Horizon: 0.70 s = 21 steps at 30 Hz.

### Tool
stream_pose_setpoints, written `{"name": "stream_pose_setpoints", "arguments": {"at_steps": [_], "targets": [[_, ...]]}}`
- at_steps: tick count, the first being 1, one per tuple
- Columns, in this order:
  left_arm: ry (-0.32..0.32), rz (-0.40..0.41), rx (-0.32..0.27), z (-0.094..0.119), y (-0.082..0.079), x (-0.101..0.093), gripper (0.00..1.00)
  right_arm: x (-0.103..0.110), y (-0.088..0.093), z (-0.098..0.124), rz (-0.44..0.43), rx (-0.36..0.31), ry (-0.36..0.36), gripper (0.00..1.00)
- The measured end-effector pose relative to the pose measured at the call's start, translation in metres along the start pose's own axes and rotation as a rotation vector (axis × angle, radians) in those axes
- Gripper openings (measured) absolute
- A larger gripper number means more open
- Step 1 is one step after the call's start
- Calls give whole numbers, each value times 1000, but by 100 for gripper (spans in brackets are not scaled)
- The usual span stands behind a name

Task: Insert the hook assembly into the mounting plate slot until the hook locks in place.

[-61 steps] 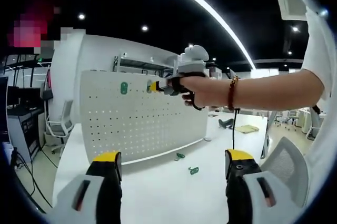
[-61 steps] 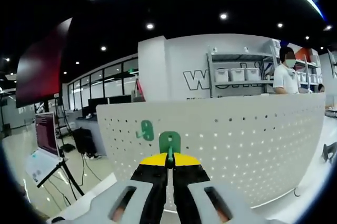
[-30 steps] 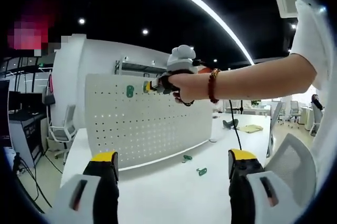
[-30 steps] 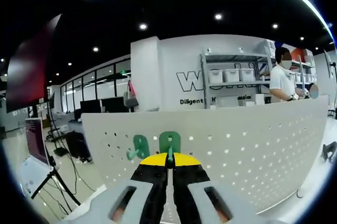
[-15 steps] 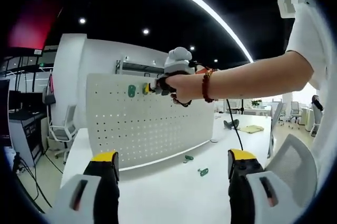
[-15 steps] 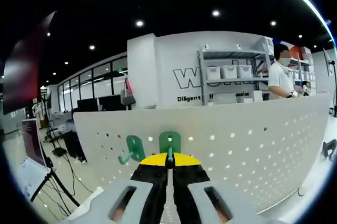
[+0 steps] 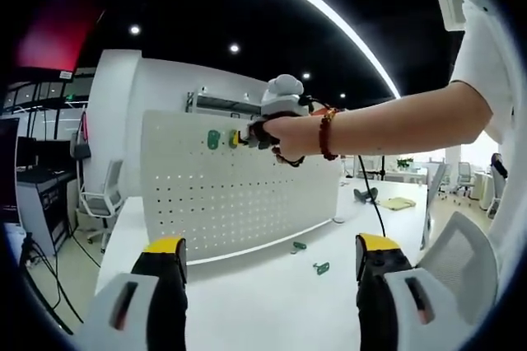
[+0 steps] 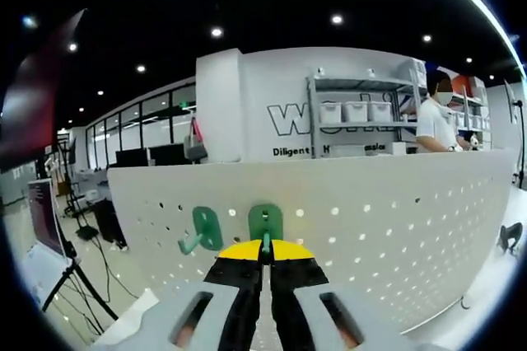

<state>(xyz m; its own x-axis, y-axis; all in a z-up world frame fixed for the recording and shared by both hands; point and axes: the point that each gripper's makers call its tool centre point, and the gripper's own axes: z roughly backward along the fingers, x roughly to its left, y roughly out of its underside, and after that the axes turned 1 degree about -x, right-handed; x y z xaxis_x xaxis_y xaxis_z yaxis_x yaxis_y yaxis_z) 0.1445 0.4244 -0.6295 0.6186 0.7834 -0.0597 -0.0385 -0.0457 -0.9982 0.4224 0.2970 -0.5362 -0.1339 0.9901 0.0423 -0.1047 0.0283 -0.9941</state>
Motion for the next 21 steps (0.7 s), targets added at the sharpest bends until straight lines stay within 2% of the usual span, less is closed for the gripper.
{"name": "stream_pose_setpoints", "arguments": {"at_steps": [3,10,12,16,21], "targets": [[5,6,-1,-1,1,-1,86,1,0,-1,49,28,-5,2],[7,5,-1,-1,-1,-2,86,5,-2,-5,-14,48,-29,7],[4,5,0,-1,0,-2,86,4,-6,-5,2,30,-20,7],[-2,8,0,1,0,0,86,2,-5,-5,-3,38,-23,6],[2,9,3,0,0,-2,86,1,-3,-2,20,34,-24,11]]}}
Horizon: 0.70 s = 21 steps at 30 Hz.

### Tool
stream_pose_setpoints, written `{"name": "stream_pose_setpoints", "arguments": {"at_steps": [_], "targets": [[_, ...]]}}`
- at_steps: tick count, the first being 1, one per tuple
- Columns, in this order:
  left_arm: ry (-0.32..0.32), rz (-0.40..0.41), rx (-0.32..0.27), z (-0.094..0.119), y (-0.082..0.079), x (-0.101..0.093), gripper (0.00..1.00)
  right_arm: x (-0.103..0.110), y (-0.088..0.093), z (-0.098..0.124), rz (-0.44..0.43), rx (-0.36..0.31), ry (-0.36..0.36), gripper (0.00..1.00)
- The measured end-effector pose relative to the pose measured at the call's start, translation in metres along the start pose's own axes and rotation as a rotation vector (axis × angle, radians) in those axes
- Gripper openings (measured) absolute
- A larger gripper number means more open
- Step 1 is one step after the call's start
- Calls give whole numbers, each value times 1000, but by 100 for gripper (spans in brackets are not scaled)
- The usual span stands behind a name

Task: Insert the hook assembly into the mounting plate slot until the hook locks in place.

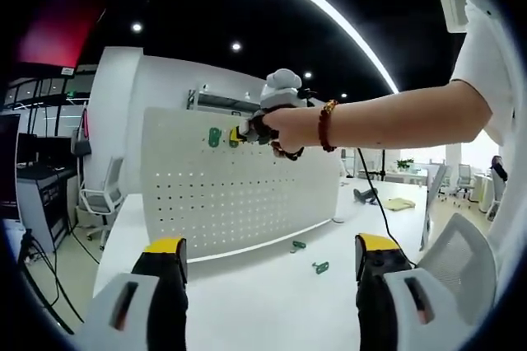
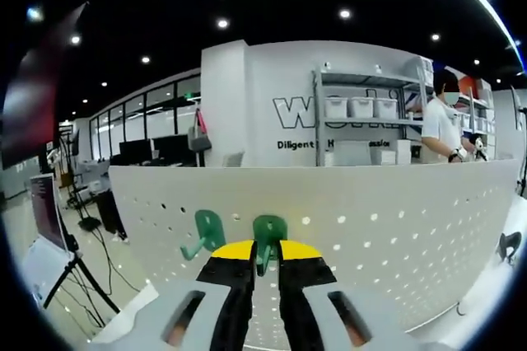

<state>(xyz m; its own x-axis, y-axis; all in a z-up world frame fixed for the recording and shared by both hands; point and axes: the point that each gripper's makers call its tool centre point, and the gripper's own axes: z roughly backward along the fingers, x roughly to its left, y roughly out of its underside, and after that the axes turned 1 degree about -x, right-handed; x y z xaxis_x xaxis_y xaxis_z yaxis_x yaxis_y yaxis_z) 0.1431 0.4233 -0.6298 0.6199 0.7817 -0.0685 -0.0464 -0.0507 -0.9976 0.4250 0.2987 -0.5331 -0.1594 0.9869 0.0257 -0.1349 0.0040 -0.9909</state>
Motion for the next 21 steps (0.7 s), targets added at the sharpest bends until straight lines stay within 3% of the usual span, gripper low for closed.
{"name": "stream_pose_setpoints", "arguments": {"at_steps": [12,21], "targets": [[26,-13,14,0,-4,-13,86,-3,-5,17,-6,-27,-35,17],[57,-25,22,0,-7,-24,86,-7,3,38,2,-20,-64,18]]}}
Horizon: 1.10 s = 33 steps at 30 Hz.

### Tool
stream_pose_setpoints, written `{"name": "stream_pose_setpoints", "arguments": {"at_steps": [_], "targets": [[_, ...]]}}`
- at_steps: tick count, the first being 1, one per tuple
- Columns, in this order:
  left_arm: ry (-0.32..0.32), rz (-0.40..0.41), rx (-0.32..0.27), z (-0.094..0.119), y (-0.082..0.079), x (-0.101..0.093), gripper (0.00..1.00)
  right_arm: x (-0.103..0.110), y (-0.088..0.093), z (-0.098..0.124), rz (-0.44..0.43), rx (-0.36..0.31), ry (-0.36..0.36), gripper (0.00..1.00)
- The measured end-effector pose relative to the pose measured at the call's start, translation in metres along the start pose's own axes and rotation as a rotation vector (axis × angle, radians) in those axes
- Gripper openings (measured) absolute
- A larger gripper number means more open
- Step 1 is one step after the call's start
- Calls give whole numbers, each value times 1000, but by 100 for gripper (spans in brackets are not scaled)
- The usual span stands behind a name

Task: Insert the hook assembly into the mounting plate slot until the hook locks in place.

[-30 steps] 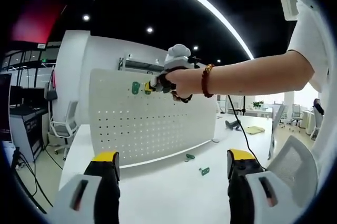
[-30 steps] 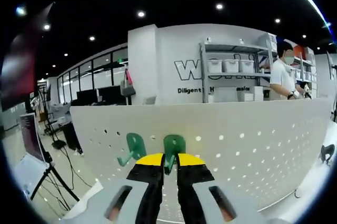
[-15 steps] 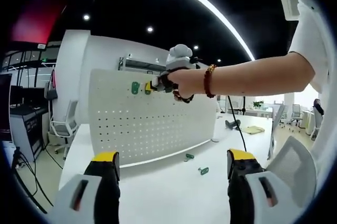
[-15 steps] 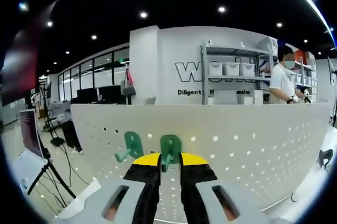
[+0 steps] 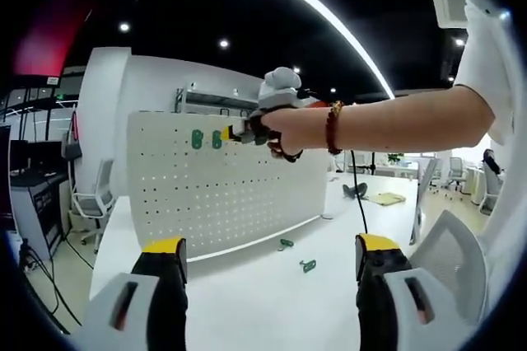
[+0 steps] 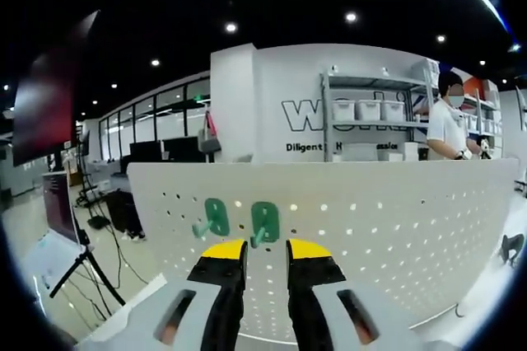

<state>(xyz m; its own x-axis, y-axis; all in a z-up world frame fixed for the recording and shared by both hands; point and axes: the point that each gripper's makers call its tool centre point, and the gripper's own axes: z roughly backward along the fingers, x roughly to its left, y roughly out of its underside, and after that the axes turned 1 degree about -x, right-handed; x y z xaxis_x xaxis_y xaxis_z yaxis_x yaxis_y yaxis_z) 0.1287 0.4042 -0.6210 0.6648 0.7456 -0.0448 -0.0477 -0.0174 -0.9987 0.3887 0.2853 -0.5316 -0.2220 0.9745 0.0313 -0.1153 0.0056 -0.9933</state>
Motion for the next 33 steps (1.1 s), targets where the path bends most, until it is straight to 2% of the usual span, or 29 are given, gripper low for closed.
{"name": "stream_pose_setpoints", "arguments": {"at_steps": [15,20,27,33], "targets": [[89,-1,13,-11,5,-34,85,-27,7,51,14,-14,-53,19],[113,-5,23,-16,6,-44,85,-46,15,69,6,-15,-32,19],[115,-20,32,-30,4,-57,85,-67,27,84,3,-6,-34,19],[98,-5,42,-40,4,-73,84,-81,33,96,0,3,-66,19]]}}
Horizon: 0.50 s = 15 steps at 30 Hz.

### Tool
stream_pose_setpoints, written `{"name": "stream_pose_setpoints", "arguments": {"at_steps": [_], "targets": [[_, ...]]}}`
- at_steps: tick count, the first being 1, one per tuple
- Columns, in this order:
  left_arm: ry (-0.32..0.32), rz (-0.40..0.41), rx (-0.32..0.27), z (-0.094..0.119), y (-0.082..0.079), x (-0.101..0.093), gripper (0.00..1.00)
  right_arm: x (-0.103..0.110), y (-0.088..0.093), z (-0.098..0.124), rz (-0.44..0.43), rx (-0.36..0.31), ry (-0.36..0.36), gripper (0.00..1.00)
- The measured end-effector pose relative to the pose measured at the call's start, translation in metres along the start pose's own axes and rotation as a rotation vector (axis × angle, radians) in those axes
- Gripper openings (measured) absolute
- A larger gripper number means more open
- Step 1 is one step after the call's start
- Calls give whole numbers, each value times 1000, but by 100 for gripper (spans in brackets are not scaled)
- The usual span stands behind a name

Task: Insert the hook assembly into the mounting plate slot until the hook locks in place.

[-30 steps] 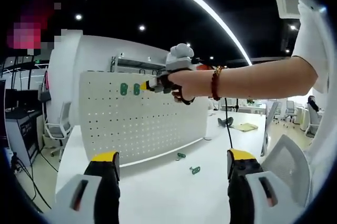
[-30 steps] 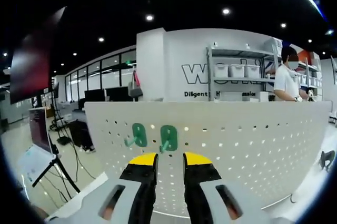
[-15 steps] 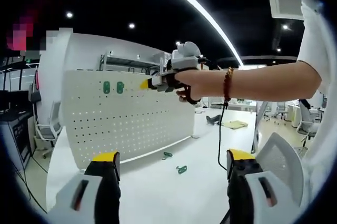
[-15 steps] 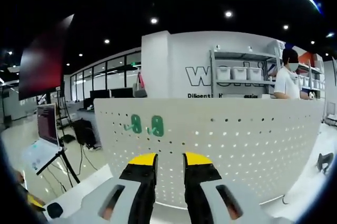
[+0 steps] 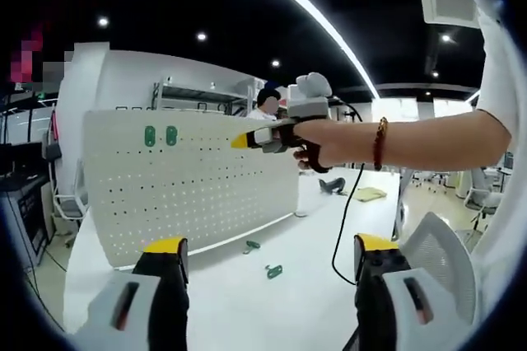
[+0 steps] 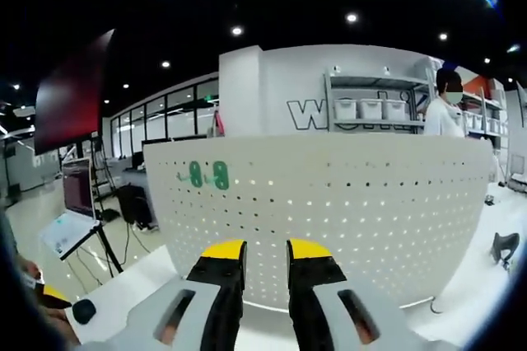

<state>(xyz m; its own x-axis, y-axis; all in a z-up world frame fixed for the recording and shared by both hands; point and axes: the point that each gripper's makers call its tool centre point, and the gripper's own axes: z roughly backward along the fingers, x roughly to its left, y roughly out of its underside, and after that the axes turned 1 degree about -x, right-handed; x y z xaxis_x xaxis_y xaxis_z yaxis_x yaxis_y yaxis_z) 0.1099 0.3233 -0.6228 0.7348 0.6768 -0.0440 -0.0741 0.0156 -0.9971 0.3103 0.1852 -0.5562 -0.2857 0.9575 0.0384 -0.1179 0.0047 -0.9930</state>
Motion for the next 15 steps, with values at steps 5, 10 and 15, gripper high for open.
{"name": "stream_pose_setpoints", "arguments": {"at_steps": [5,10,15], "targets": [[-4,6,12,-8,0,-12,84,-9,6,10,-7,6,-23,19],[-13,-11,32,-15,0,-22,84,-16,12,18,-5,12,-63,19],[-25,-6,64,-24,5,-30,82,-28,22,29,-13,25,-79,19]]}}
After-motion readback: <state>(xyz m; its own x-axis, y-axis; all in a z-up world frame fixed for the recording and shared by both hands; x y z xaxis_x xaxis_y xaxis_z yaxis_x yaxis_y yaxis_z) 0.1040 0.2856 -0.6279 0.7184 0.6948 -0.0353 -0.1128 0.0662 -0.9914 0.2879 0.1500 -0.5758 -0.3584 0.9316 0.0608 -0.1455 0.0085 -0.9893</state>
